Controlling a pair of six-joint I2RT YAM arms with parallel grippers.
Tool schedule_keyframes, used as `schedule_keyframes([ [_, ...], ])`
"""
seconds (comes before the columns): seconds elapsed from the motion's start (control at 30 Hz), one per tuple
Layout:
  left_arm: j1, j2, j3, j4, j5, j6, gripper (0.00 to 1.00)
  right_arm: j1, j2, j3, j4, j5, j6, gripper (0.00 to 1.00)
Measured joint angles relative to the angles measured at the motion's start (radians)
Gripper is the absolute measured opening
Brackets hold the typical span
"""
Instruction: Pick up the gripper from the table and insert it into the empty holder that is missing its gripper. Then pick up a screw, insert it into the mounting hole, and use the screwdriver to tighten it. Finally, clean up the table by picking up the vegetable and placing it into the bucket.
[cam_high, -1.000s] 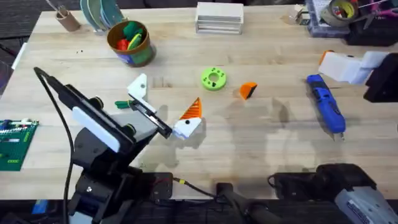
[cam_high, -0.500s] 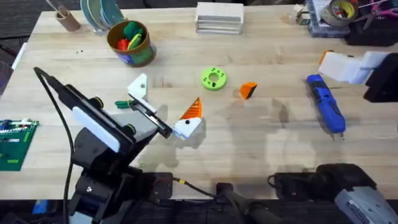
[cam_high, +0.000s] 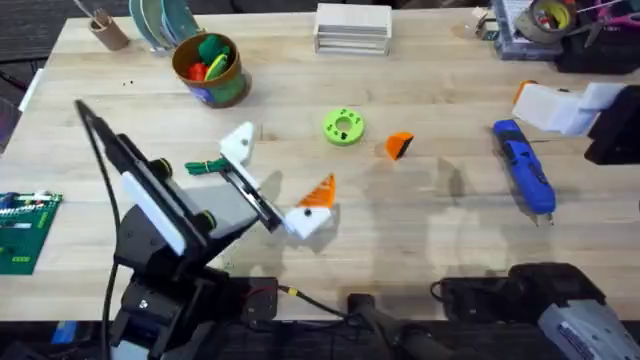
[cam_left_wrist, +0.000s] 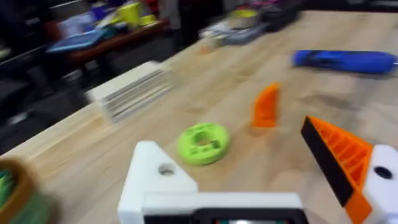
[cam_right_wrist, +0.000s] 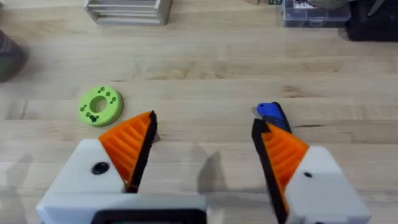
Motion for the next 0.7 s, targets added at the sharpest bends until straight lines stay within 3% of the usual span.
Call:
schedule_keyframes([
  [0.17,0.0,0.0,0.0,-0.006,0.219,-0.018,0.993,0.0,0.0,0.0,0.0,0.0,0.0,0.987],
  [0.3,0.0,0.0,0.0,-0.014,0.328,-0.086,0.993,0.0,0.0,0.0,0.0,0.0,0.0,0.986],
  [0.5,0.0,0.0,0.0,-0.014,0.398,-0.139,0.993,0.0,0.0,0.0,0.0,0.0,0.0,0.987],
  [0.7,0.0,0.0,0.0,-0.014,0.417,-0.155,0.993,0.0,0.0,0.0,0.0,0.0,0.0,0.987],
])
